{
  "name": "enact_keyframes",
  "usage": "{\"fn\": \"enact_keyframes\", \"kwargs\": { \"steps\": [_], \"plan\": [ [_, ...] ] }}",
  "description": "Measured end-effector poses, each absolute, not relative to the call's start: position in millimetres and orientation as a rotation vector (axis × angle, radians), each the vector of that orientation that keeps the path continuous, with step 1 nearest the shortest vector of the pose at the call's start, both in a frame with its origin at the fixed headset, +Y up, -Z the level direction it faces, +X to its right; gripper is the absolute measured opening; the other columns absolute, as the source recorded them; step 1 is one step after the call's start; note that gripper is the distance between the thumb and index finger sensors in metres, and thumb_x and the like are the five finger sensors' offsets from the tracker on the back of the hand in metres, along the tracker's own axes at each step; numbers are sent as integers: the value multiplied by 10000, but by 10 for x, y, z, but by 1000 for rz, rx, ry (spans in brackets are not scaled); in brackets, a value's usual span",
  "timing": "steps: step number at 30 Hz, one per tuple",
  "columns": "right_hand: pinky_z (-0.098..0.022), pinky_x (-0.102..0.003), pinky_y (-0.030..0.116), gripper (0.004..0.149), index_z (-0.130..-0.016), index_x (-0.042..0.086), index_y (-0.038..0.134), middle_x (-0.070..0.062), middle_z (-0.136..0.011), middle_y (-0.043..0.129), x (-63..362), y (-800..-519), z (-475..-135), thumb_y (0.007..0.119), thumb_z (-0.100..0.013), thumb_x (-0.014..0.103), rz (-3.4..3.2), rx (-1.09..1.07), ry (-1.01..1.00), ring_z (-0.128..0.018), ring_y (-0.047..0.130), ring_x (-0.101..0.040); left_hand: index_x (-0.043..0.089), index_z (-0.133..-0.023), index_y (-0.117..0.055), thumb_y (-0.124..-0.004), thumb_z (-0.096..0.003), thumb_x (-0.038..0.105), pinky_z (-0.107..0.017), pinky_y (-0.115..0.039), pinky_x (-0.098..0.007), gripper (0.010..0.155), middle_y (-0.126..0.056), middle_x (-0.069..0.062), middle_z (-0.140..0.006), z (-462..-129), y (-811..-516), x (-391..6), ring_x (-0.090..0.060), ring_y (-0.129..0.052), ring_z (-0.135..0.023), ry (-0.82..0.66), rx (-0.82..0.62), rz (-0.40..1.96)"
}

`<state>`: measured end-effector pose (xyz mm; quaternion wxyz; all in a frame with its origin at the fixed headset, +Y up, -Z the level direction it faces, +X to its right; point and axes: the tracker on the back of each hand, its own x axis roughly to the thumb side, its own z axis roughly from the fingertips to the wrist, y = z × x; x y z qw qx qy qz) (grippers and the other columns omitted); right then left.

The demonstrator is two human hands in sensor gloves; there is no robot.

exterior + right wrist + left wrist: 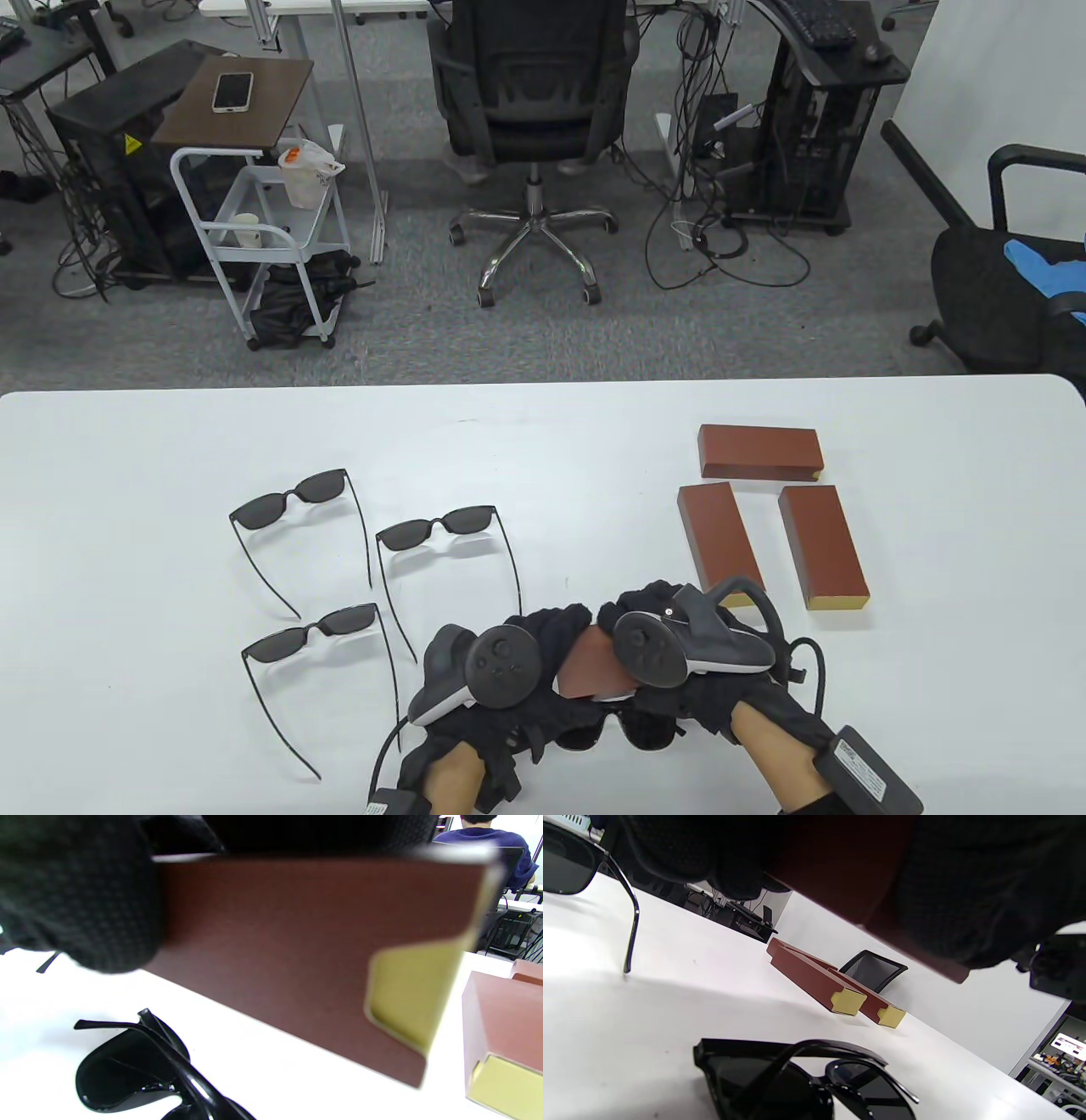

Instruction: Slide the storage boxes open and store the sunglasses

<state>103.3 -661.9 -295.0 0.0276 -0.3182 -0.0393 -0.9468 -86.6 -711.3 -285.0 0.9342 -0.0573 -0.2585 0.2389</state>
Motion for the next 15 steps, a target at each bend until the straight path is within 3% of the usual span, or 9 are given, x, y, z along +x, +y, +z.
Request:
{"fn": "enact_keyframes", "kwargs": {
  "steps": [15],
  "plan": [
    [-713, -519, 530, 888, -949, 287, 502, -111, -1046, 501, 1530, -6910, -2963, 953, -217, 510, -3164, -916, -54, -941, 515, -395, 274, -1096, -522, -1009, -307, 468, -651, -720, -534, 947, -639, -59, -1109, -2933, -7122, -1096, -347, -746, -956, -476, -210, 538]
  ]
}}
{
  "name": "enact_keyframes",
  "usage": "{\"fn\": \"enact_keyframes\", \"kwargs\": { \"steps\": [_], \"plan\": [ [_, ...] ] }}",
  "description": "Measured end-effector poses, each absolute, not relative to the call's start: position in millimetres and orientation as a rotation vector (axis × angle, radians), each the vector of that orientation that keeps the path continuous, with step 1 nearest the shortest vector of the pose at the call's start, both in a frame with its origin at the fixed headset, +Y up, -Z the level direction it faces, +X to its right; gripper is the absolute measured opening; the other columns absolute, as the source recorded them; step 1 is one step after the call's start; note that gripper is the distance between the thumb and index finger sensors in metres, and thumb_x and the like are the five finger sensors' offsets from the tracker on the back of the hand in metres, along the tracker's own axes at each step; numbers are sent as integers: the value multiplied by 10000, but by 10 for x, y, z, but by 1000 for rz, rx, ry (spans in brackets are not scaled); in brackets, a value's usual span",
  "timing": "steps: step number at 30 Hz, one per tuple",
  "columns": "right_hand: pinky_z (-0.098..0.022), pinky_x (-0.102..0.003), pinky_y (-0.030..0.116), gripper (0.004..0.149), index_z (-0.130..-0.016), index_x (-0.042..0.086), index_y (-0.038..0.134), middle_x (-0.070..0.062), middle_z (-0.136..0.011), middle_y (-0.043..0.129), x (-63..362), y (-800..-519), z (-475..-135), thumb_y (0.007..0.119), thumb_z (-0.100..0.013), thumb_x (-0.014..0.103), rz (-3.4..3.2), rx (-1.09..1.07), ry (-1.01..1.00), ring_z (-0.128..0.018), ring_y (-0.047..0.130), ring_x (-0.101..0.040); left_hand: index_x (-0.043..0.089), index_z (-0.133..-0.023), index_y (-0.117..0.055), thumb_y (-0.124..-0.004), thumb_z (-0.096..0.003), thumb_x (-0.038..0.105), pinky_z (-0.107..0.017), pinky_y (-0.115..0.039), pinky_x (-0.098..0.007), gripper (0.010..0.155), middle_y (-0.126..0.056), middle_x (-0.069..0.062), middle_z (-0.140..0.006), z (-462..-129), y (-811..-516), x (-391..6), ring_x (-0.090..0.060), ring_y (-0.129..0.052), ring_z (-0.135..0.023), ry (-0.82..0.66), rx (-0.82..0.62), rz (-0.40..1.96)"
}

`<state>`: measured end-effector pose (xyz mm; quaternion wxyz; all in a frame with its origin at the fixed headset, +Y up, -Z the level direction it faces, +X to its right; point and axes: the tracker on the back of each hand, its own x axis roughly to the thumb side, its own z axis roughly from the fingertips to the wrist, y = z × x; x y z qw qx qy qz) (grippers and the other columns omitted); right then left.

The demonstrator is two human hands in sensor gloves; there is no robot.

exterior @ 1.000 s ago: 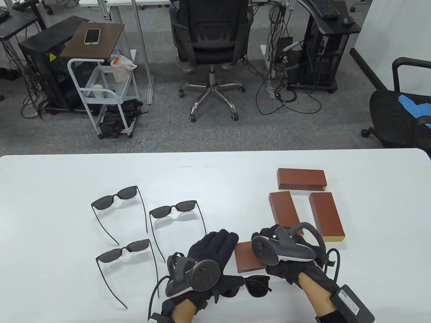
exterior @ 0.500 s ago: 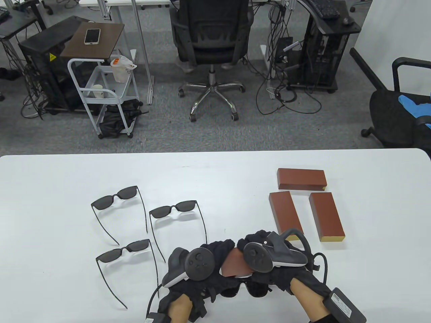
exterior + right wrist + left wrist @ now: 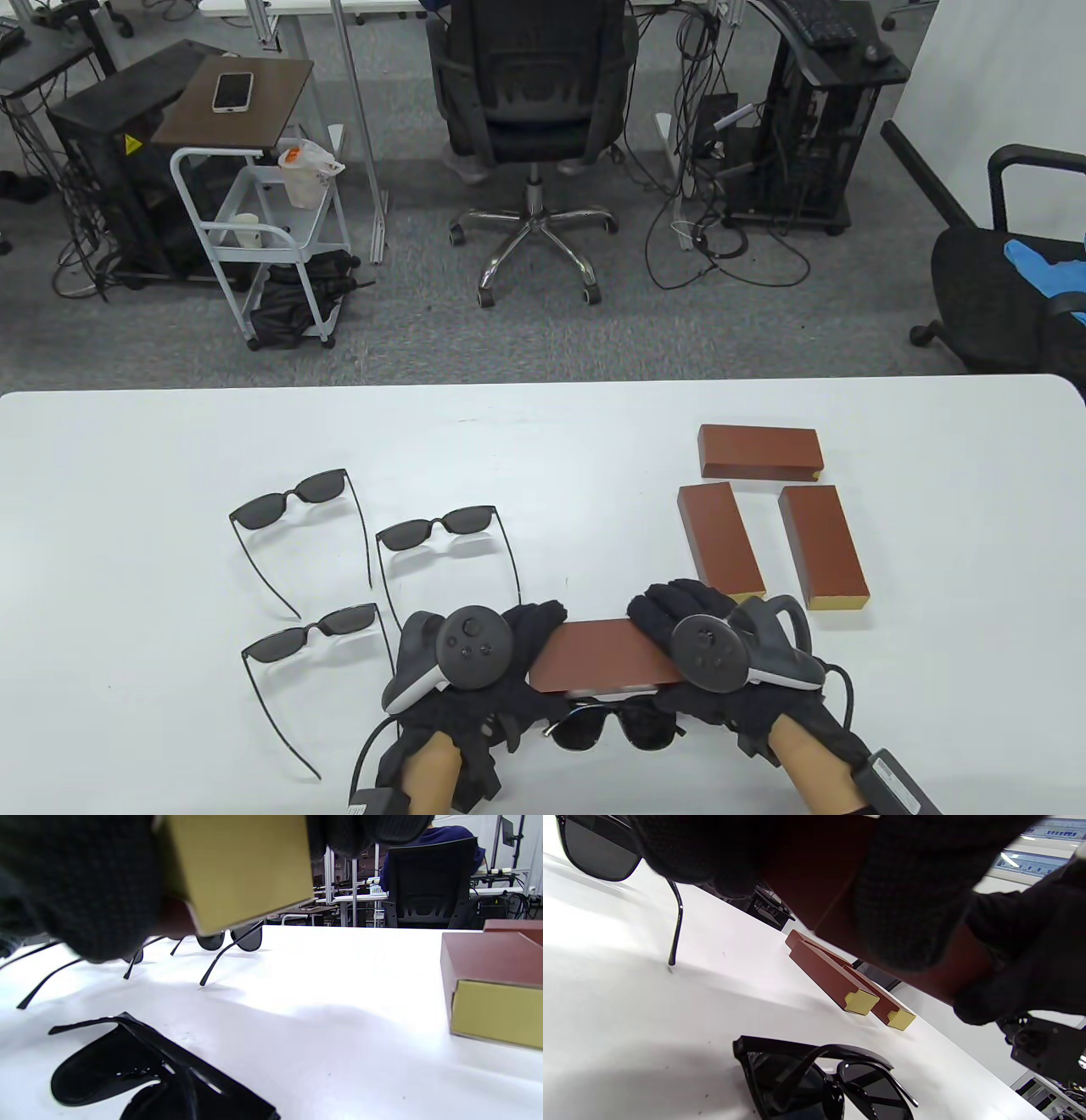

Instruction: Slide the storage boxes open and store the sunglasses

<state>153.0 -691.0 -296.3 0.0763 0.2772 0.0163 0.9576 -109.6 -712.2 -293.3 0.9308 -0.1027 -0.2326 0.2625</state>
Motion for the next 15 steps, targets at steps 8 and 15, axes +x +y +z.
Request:
{"fn": "enact_keyframes", "kwargs": {
  "steps": [8, 15],
  "plan": [
    [-692, -513, 580, 893, -949, 314, 497, -109, -1022, 546, 1667, -7055, -2952, 963, -207, 487, 2718, 757, 94, -922, 569, -389, 278, -1096, -526, -1016, -304, 452, -660, -725, -527, 947, -639, -55, -1114, -2944, -7134, -1095, -346, -748, -961, -481, -248, 541],
    [-686, -493, 595, 922, -939, 292, 529, -92, -976, 619, 1717, -7065, -2972, 1003, -165, 455, 2654, 727, 47, -890, 625, -356, 296, -1097, -504, -1020, -311, 446, -666, -718, -530, 952, -618, -45, -1124, -2950, -7172, -1102, -336, -737, -978, -468, -254, 541]
  ]
}}
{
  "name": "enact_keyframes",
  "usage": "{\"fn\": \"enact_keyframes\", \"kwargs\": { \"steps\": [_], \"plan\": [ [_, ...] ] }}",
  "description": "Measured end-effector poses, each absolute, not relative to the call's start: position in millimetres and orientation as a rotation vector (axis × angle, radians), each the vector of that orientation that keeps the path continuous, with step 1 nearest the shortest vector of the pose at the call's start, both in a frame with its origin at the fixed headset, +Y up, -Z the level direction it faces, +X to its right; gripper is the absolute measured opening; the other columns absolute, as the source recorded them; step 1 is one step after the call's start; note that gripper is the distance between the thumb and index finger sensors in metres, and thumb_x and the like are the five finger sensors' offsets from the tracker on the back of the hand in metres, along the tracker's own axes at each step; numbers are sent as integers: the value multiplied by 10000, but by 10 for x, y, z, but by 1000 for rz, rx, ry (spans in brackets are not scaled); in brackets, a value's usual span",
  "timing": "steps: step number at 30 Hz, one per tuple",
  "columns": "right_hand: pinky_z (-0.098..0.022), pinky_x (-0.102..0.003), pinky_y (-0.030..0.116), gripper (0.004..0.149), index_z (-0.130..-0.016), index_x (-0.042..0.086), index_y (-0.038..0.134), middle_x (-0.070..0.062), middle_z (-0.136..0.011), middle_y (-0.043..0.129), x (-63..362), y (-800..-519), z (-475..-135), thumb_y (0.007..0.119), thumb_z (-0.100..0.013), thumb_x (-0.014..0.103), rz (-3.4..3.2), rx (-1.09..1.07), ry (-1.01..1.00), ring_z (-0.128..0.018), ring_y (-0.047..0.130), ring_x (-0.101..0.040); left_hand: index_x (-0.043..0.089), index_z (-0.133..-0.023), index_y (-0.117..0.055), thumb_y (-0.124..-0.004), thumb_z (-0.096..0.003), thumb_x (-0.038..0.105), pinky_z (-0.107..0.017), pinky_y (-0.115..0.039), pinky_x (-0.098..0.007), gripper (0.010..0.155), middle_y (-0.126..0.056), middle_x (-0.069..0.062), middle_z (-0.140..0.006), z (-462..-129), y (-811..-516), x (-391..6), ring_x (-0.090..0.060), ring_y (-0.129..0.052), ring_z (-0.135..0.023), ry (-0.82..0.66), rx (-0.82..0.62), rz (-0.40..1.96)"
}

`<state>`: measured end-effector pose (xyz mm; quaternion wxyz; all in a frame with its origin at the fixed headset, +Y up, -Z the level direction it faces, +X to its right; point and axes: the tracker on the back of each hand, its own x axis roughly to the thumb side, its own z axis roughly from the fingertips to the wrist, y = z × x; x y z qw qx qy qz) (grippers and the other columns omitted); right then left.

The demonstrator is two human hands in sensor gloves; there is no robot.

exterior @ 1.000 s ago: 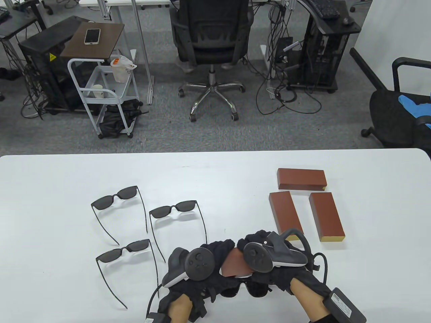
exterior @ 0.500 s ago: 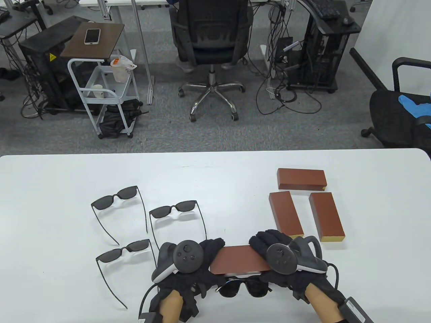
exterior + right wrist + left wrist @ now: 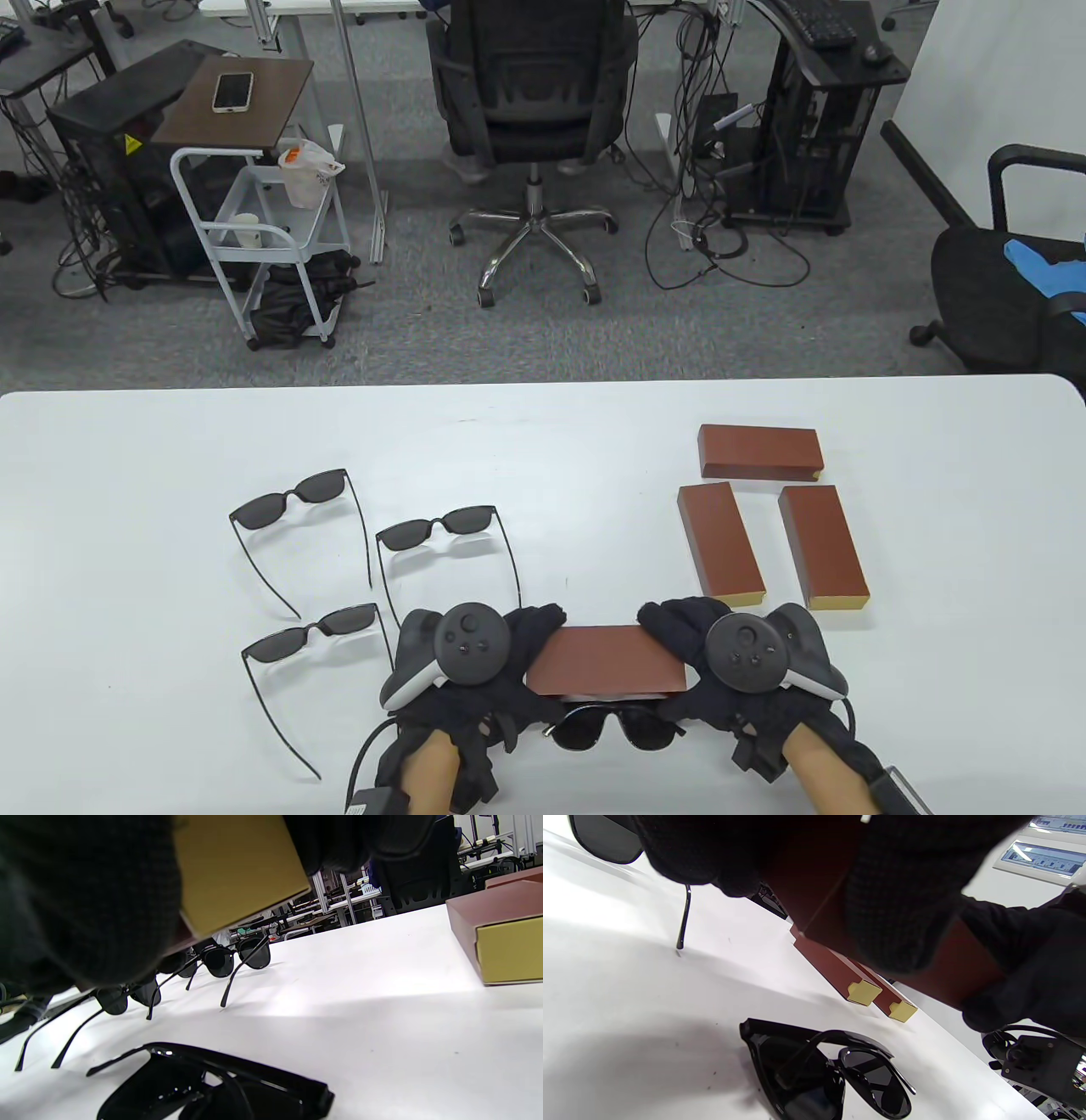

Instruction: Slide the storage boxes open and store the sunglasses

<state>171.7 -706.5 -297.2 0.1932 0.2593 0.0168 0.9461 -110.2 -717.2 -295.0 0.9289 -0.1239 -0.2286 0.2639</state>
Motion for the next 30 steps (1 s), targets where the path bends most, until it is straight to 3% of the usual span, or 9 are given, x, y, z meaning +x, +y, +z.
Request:
{"fn": "enact_keyframes", "kwargs": {
  "steps": [15, 30],
  "plan": [
    [-695, -492, 587, 894, -937, 304, 537, -73, -995, 601, 2039, -7085, -3040, 1016, -186, 379, 2567, 580, 121, -908, 610, -354, 305, -1100, -514, -1024, -312, 434, -661, -713, -545, 948, -615, -60, -1132, -2948, -7174, -1269, -344, -738, -984, -409, -263, 542],
    [-658, -472, 689, 841, -932, 303, 562, -92, -1009, 549, 2338, -7033, -3112, 1010, -221, 298, 2448, 468, 190, -881, 704, -383, 337, -1108, -505, -1020, -322, 401, -667, -710, -548, 942, -585, -67, -1157, -2959, -7167, -1454, -348, -718, -1009, -348, -237, 631]
  ]
}}
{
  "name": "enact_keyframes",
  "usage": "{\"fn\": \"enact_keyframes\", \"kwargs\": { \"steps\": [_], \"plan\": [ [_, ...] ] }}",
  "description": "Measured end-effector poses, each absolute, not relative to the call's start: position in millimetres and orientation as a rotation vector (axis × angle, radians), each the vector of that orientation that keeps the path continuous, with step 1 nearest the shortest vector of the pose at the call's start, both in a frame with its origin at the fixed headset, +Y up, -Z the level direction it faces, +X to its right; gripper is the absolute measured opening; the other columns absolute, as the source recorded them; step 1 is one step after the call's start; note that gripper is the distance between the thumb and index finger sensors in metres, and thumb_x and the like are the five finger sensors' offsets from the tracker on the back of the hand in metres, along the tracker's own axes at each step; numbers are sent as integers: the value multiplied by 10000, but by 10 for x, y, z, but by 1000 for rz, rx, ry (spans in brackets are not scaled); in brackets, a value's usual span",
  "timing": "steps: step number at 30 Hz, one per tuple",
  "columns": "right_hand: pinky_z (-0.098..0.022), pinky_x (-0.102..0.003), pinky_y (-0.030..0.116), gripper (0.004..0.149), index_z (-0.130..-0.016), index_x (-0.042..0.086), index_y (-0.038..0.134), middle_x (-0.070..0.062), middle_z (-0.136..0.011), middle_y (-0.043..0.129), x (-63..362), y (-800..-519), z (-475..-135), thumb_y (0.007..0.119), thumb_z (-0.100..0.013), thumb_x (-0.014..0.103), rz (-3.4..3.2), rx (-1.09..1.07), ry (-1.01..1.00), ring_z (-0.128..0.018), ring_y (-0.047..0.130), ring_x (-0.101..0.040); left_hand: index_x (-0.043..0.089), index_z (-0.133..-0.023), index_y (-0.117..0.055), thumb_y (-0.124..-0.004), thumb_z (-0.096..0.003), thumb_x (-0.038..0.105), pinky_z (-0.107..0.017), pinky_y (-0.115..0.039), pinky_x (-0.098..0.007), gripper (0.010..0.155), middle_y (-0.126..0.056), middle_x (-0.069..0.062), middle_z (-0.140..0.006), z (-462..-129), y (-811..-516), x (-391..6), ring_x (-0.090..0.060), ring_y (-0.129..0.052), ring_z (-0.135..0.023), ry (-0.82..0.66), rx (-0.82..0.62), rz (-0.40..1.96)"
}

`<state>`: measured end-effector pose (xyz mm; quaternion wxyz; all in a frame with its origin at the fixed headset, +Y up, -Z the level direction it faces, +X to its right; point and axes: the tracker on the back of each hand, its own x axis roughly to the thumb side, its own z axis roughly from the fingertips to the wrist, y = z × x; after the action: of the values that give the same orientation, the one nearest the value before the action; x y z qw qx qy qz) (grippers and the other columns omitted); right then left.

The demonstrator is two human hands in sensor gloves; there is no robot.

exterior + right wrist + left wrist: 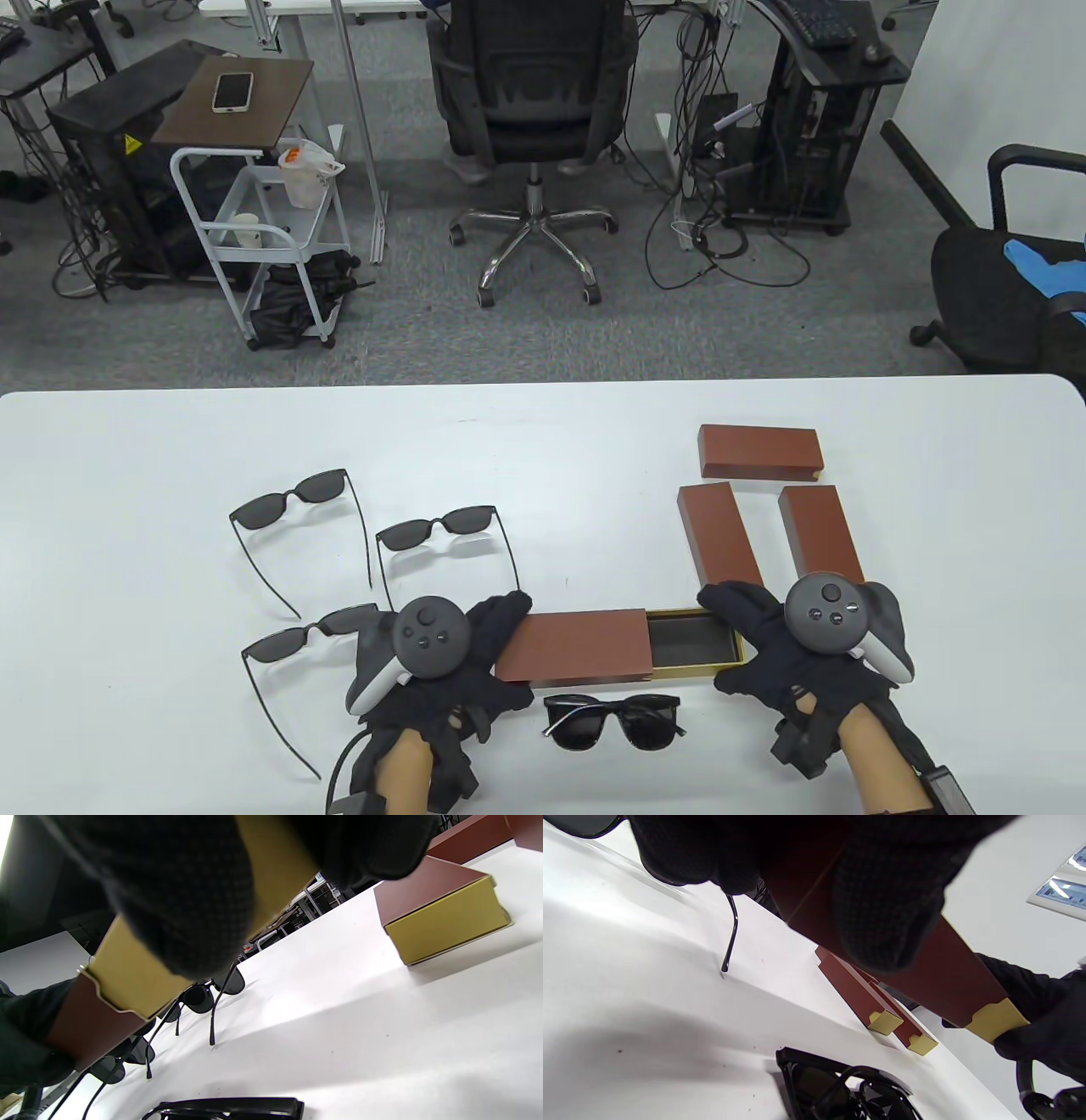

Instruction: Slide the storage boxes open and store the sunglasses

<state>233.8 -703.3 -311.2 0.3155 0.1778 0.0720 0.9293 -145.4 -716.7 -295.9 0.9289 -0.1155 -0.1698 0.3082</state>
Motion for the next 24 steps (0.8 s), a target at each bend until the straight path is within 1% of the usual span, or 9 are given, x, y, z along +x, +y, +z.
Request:
{"fn": "enact_keyframes", "kwargs": {
  "steps": [5, 8, 10, 12, 14, 16, 20, 22, 24],
  "plan": [
    [-656, -466, 697, 837, -928, 304, 573, -90, -1007, 561, 2377, -6971, -3106, 1013, -217, 298, 2395, 482, 109, -878, 713, -379, 357, -1107, -503, -1015, -316, 449, -660, -715, -546, 946, -588, -49, -1159, -2931, -7113, -1524, -324, -724, -1012, -353, -156, 723],
    [-656, -466, 698, 837, -929, 302, 573, -91, -1007, 563, 2404, -6944, -3100, 1014, -217, 298, 2351, 482, 85, -879, 713, -377, 349, -1113, -507, -988, -316, 535, -653, -713, -553, 949, -589, -58, -1161, -2922, -7112, -1568, -336, -717, -1009, -348, -111, 865],
    [-659, -465, 694, 837, -928, 303, 578, -90, -1008, 563, 2414, -6916, -3097, 1016, -216, 291, 2336, 487, 68, -881, 708, -378, 337, -1116, -523, -911, -348, 607, -643, -716, -551, 902, -599, -54, -1160, -2917, -7130, -1581, -354, -722, -995, -337, -107, 936],
    [-660, -462, 693, 836, -929, 306, 576, -87, -1009, 563, 2422, -6892, -3095, 1015, -217, 297, 2329, 496, 54, -883, 708, -373, 335, -1119, -523, -847, -385, 637, -622, -731, -544, 858, -617, -69, -1153, -2913, -7169, -1599, -349, -754, -970, -284, -101, 1032],
    [-660, -463, 692, 835, -929, 303, 576, -90, -1009, 563, 2418, -6879, -3090, 1015, -219, 298, 2309, 497, 49, -882, 707, -376, 311, -1120, -502, -855, -410, 571, -595, -744, -536, 834, -619, -104, -1141, -2904, -7210, -1604, -348, -787, -932, -189, -122, 1143],
    [-659, -463, 693, 835, -930, 302, 575, -89, -1009, 564, 2415, -6867, -3088, 1014, -220, 300, 2295, 501, 33, -882, 707, -374, 281, -1131, -438, -840, -427, 584, -583, -753, -525, 865, -610, -110, -1140, -2906, -7253, -1610, -341, -801, -914, -155, -162, 1202],
    [-661, -463, 689, 835, -932, 301, 573, -89, -1010, 562, 2413, -6841, -3080, 1012, -222, 305, 2269, 502, 13, -885, 702, -374, 242, -1132, -393, -811, -446, 597, -552, -781, -496, 878, -642, -116, -1114, -2911, -7358, -1619, -315, -854, -858, -74, -226, 1367],
    [-662, -464, 686, 830, -933, 300, 573, -91, -1011, 561, 2411, -6834, -3076, 1009, -226, 307, 2253, 500, -3, -886, 700, -375, 217, -1132, -361, -793, -460, 602, -537, -789, -489, 886, -674, -129, -1088, -2907, -7423, -1610, -310, -882, -818, -26, -312, 1499],
    [-662, -465, 684, 829, -934, 299, 573, -93, -1012, 560, 2406, -6837, -3078, 1007, -228, 312, 2234, 502, -6, -885, 698, -376, 198, -1134, -320, -770, -479, 608, -528, -792, -484, 894, -706, -137, -1062, -2900, -7497, -1587, -305, -897, -792, -13, -420, 1629]
  ]
}}
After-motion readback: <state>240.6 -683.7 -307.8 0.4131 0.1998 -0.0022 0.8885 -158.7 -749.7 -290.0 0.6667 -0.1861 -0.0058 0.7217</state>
